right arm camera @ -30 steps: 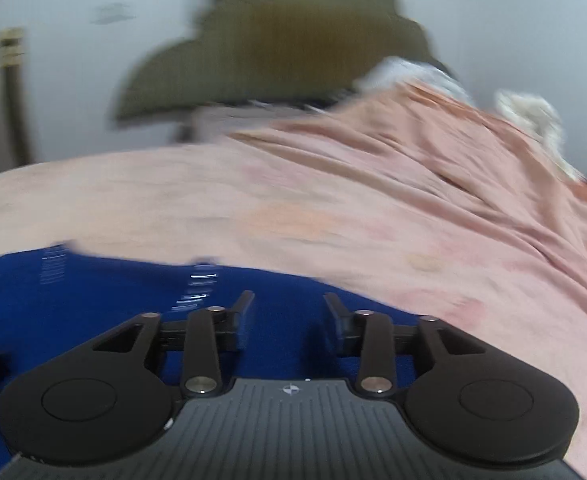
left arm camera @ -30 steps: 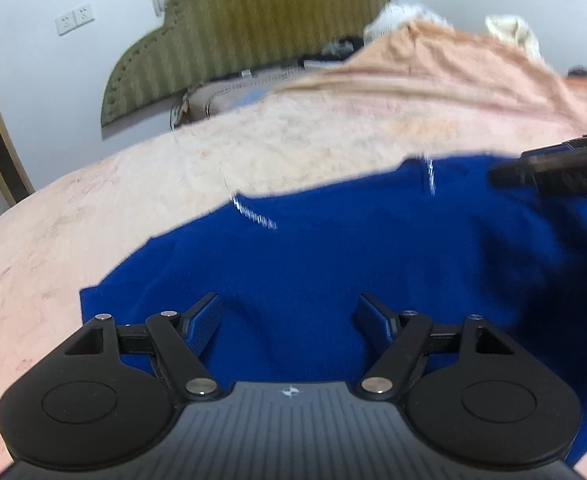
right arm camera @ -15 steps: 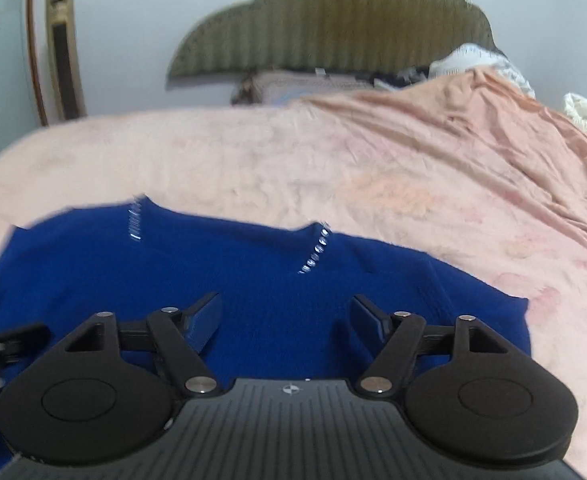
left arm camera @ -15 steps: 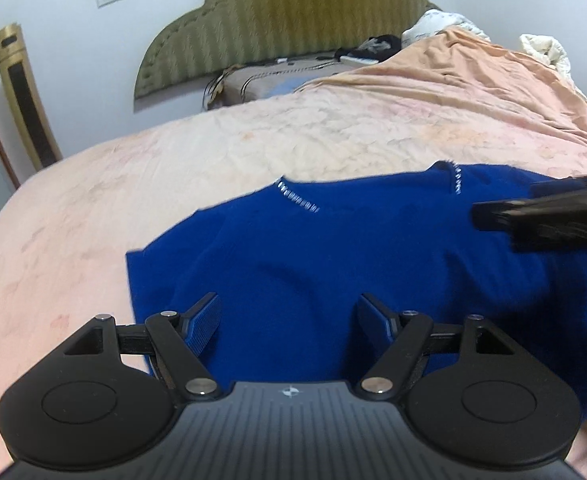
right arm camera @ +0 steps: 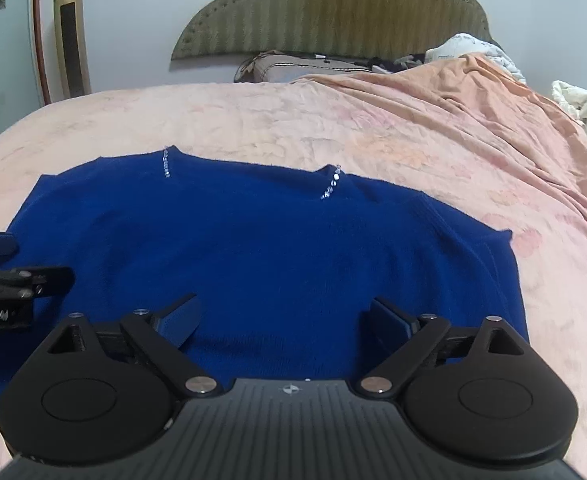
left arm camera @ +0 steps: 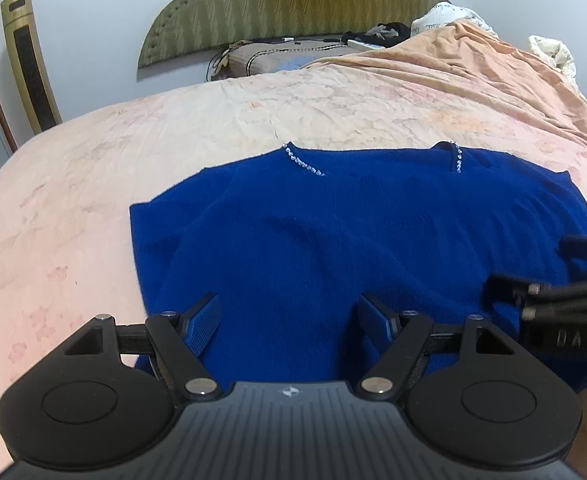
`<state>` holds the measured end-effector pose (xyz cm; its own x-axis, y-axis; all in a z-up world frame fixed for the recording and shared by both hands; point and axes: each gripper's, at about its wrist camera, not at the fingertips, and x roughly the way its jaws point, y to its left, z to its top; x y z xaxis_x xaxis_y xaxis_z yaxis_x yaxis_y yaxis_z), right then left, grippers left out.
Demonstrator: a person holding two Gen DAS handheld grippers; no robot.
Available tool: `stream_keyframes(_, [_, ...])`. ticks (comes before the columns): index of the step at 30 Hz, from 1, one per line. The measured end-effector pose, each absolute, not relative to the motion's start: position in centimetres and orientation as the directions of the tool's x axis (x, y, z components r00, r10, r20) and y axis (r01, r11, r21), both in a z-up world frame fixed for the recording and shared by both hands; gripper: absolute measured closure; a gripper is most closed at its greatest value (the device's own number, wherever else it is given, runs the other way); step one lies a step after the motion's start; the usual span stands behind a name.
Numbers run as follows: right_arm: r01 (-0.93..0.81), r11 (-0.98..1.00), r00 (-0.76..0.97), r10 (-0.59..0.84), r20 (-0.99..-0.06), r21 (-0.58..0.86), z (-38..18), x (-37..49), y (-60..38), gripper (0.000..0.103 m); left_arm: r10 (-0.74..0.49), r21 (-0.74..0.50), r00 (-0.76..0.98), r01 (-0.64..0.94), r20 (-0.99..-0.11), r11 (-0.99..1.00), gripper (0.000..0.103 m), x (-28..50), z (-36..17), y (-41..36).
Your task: Fold small clothes
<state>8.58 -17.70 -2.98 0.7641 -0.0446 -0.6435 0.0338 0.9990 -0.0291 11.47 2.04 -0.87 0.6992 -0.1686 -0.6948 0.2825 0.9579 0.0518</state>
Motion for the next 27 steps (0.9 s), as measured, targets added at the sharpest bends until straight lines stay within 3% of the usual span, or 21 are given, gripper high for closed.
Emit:
stream_keyframes(5, [0.030,0.998,0.744,-0.054,-0.666,-0.048,-4.2,7.5,-17.1,0.000,-0.165,0.057,0.688,0.288,-0.706,0.956,0.028,11.3,-1.2,1.9])
stream_keyframes(14, [0.058,0.997,0.790,-0.081,-0.607,-0.058,-5.6,6.6,-16.5,0.000,-0.154,0.076,0.687,0.292,-0.710,0.954,0.019,11.0,-2.2,1.9])
stream_keyframes(18, [0.060,0.997,0.792,-0.076,-0.606,-0.046,-5.7,6.5,-16.8,0.000,-0.154,0.093,0.720,0.291,-0.676,0.952,0.011,10.2,-3.0,1.8])
stream_keyframes(23, [0.064,0.997,0.793,-0.077,-0.604,-0.043,-5.6,6.5,-16.8,0.000,-0.161,0.100,0.782,0.274,-0.602,0.957,0.007,8.9,-4.0,2.2])
stream_keyframes(27, [0.065,0.997,0.794,-0.076,-0.603,-0.041,-5.6,6.5,-16.8,0.000,-0.163,0.099,0.788,0.272,-0.593,0.957,0.006,8.8,-3.9,2.2])
